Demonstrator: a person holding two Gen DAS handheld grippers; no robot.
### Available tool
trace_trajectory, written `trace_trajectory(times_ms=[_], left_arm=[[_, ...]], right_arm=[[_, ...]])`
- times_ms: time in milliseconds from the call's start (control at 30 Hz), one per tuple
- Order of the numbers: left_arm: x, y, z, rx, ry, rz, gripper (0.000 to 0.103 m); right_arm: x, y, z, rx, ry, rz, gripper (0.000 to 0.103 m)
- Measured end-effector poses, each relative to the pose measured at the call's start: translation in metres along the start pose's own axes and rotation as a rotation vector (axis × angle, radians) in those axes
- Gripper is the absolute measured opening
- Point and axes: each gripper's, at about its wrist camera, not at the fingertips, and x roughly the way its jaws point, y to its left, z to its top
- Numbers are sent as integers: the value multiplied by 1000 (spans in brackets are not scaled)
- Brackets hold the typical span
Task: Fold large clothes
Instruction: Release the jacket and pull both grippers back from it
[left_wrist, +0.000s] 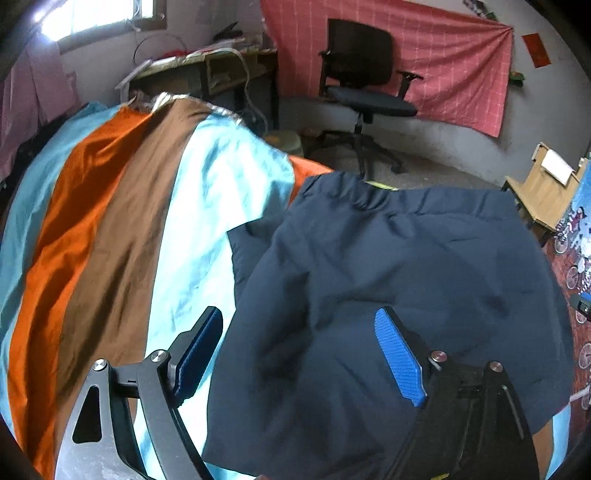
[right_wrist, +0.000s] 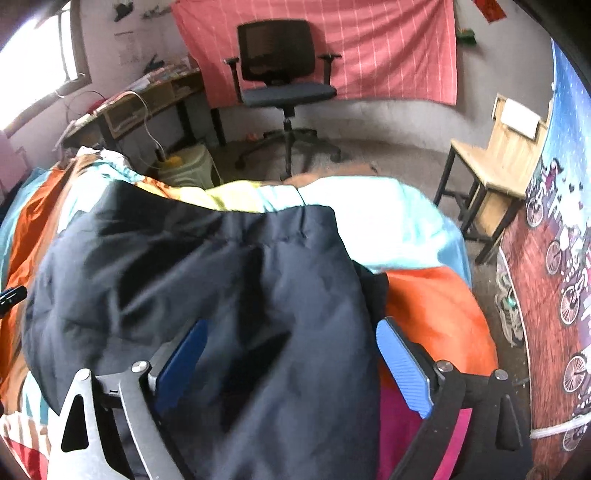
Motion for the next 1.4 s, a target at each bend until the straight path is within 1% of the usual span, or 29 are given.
trace_trajectory(times_ms=[33,67,133,300,400,533,633,800,933,1067,1267,1400], left_arm=[[-6,-4,-1,7,-16,-7,84],[-8,-6,1,11,-31,-11,91],[-19,-14,2,20,-85,-19,97],[-41,-24,1,49,-159,-53,97],[-60,-31,-4,58,-206,-67,98],[-86,-39,-11,73,-264,-73,100],[-102,-44,-17,73,-287,-73,100],[-114,-51,-32,59,-300,-73,100],[-129,-62,-45,91,-336,-53,100],[-141,-66,-57,123,-378,-37,100],[-158,-69,-78,151,-427,-41,100],[-168,-68,-92,161,-447,-67,100]], right_arm=[[-4,2,0,-3,-15,2,97],[-9,5,0,-5,-37,8,99],[-17,8,0,-1,-67,21,103],[-40,16,-1,29,-129,63,103],[-57,20,-5,52,-171,73,103],[-79,30,-11,46,-217,78,103],[-94,36,-18,27,-247,83,103],[-112,51,-32,-15,-273,82,103],[-125,58,-44,-37,-304,79,103],[-139,62,-57,-51,-333,78,103],[-165,75,-79,-64,-395,78,103],[-179,86,-95,-69,-422,89,103]])
